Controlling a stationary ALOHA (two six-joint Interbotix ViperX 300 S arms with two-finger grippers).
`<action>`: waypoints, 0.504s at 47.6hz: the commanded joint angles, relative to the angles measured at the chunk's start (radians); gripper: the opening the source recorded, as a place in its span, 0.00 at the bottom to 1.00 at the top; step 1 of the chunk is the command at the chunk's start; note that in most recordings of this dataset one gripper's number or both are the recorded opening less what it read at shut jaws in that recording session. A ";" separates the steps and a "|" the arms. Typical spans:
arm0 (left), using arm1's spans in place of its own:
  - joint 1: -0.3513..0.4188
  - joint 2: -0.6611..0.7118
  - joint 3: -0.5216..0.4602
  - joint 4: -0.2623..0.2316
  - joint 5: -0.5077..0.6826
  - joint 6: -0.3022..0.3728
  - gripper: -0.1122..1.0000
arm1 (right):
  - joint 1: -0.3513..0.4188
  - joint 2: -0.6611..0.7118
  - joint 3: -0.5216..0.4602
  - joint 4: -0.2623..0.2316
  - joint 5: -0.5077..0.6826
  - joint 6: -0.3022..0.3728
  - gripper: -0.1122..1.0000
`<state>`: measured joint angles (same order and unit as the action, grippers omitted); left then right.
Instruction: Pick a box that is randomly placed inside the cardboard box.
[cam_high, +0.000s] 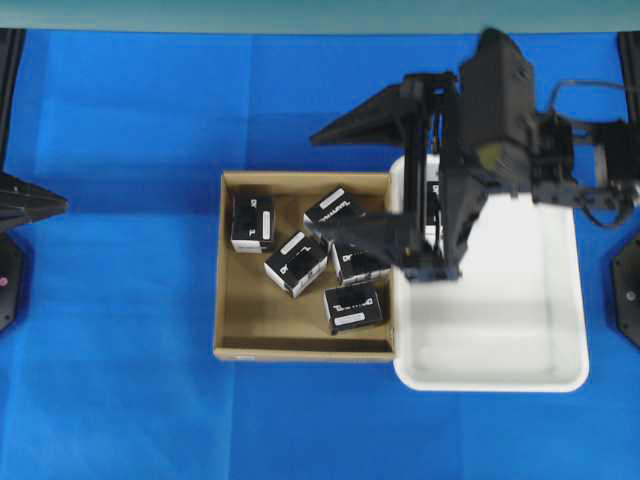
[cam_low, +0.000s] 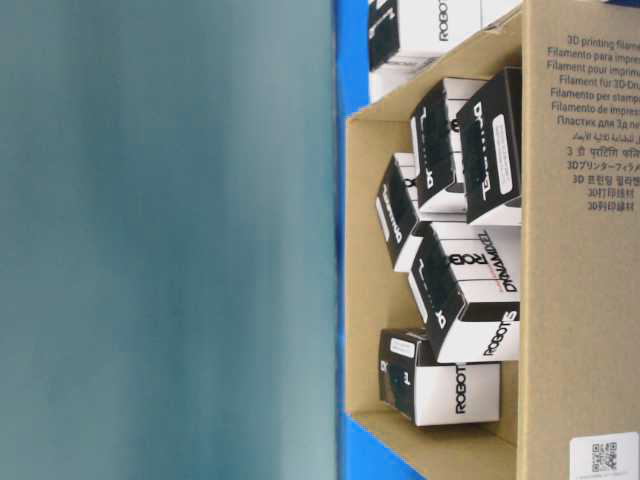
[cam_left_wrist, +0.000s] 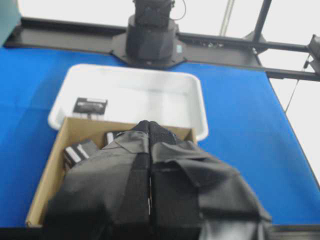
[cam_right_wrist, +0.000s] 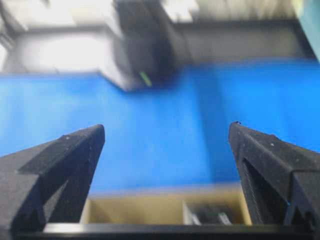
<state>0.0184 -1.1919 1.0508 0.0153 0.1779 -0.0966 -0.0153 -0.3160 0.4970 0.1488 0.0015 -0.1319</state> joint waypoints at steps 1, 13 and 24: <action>0.003 0.011 -0.017 0.002 -0.006 0.000 0.04 | 0.040 -0.014 -0.005 0.000 -0.052 0.002 0.98; 0.003 0.000 -0.012 0.002 0.005 -0.003 0.04 | 0.094 -0.034 0.020 0.002 -0.063 0.029 0.98; -0.021 -0.015 -0.006 0.002 0.008 -0.005 0.04 | 0.104 -0.041 0.029 0.002 -0.067 0.084 0.98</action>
<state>0.0123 -1.2134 1.0554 0.0138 0.1917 -0.1012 0.0874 -0.3482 0.5323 0.1473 -0.0537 -0.0522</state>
